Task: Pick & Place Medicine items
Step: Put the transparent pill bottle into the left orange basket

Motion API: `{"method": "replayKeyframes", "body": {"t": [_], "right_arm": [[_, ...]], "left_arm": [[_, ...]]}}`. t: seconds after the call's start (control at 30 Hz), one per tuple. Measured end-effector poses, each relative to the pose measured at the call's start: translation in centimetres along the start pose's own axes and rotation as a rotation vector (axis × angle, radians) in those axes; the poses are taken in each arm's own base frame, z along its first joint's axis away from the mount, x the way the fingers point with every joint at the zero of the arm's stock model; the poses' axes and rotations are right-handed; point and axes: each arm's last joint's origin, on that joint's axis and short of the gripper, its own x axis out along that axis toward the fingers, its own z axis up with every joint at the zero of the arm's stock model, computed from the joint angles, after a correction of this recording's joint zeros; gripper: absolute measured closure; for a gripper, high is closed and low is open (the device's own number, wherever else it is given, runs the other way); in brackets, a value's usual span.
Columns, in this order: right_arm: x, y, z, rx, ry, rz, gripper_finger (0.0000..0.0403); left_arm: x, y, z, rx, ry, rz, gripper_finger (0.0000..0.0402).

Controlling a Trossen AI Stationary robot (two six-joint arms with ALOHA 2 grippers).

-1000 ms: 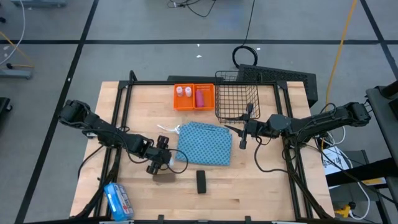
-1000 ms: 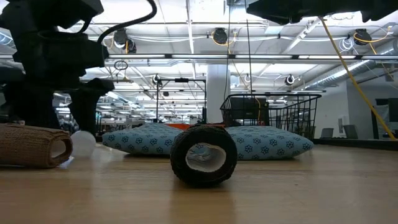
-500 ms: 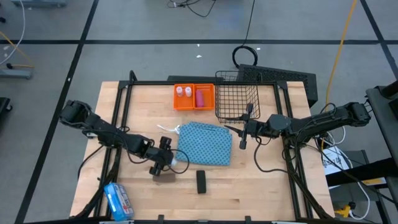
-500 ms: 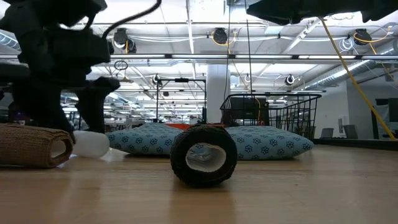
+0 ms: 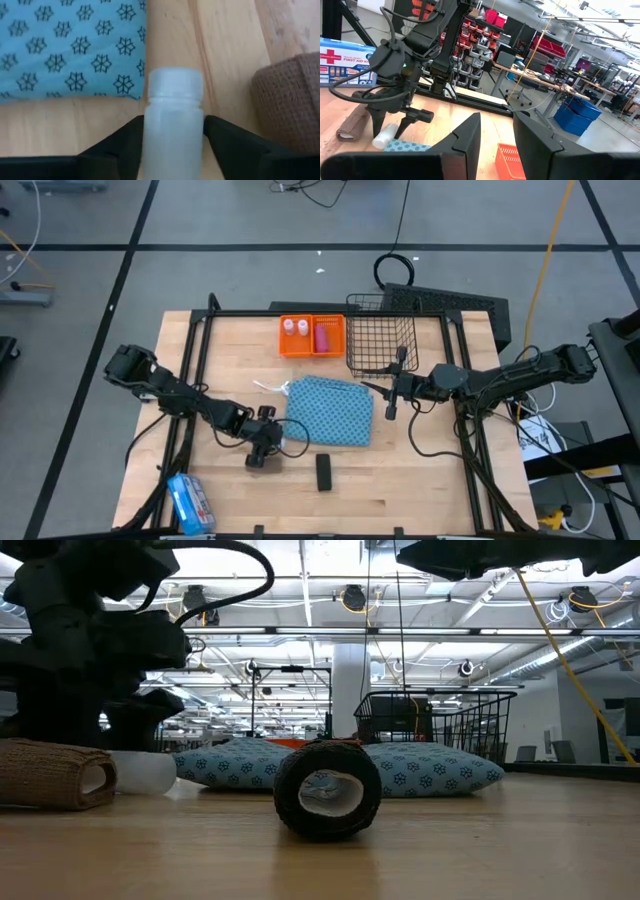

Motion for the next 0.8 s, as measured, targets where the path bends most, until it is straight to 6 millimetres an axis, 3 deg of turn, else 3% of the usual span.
{"method": "replayKeyframes", "body": {"t": [0.17, 0.4, 0.63, 0.8], "right_arm": [[0.0, 0.0, 0.0, 0.0, 0.0, 0.0, 0.0298], [0.0, 0.0, 0.0, 0.012, 0.003, 0.001, 0.0298], [0.0, 0.0, 0.0, 0.052, 0.003, 0.001, 0.0298], [0.3, 0.3, -0.2, 0.071, -0.004, 0.038, 0.0298]], "left_arm": [[-1.2, 0.1, 0.4, -0.125, -0.05, 0.005, 0.0265], [-5.9, 0.4, 3.5, -0.177, -0.296, 0.01, 0.0267], [-10.8, 1.0, 7.5, -0.084, -0.819, 0.284, 0.0267], [-11.0, 2.2, 9.6, 0.023, -1.037, 0.375, 0.0259]]}}
